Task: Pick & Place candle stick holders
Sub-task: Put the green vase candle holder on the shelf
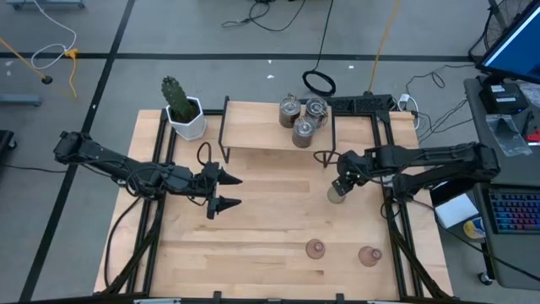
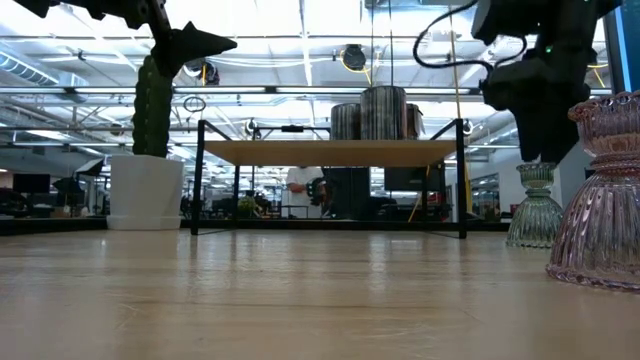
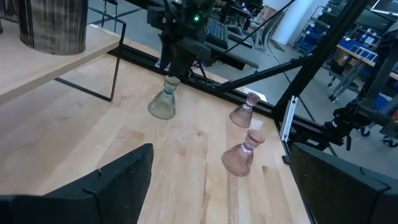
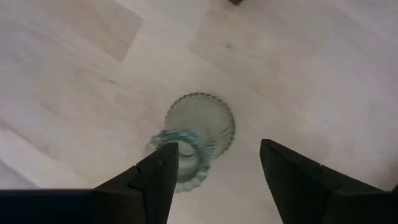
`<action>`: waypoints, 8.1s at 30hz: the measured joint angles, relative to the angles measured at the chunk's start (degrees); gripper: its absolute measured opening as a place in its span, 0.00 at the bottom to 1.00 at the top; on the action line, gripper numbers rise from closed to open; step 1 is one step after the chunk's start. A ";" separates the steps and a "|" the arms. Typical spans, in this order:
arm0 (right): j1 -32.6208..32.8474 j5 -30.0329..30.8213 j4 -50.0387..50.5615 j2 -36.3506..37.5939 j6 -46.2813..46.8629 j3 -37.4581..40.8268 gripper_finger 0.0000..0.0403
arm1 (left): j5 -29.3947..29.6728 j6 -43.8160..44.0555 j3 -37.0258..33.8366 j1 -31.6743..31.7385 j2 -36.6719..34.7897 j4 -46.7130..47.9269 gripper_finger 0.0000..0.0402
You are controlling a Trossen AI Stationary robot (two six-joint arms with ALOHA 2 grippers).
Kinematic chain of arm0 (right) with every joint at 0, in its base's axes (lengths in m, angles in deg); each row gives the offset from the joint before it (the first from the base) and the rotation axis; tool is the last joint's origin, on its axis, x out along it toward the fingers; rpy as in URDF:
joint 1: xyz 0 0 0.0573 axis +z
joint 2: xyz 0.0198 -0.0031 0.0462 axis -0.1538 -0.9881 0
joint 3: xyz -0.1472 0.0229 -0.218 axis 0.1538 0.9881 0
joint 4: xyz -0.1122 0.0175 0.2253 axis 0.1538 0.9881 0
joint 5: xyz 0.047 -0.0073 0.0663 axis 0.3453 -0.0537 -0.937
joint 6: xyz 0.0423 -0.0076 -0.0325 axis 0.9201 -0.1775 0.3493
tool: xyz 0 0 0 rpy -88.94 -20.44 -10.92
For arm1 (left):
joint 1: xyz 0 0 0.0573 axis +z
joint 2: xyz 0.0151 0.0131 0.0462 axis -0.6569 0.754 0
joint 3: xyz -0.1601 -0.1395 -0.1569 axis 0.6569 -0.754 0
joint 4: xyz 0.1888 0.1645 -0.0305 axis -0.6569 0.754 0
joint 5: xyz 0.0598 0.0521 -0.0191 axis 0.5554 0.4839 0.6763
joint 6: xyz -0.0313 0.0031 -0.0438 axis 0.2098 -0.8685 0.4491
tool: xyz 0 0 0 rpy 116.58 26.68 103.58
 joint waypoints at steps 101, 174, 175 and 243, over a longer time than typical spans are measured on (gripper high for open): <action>4.90 -29.90 -22.90 -23.83 -12.26 -31.61 0.06 | -4.32 2.95 33.20 1.82 39.41 0.12 0.94; 15.98 15.42 -21.95 -1.80 -39.61 -23.47 0.01 | 25.30 -19.21 25.70 27.09 22.99 -4.60 0.31; 15.94 15.44 -23.18 -1.07 -38.93 -22.06 0.01 | 25.07 -19.30 24.17 28.08 22.89 -7.40 0.31; 14.27 18.28 -38.51 10.38 -32.95 -5.60 0.00 | 19.00 -16.26 17.23 41.99 36.98 -23.64 0.39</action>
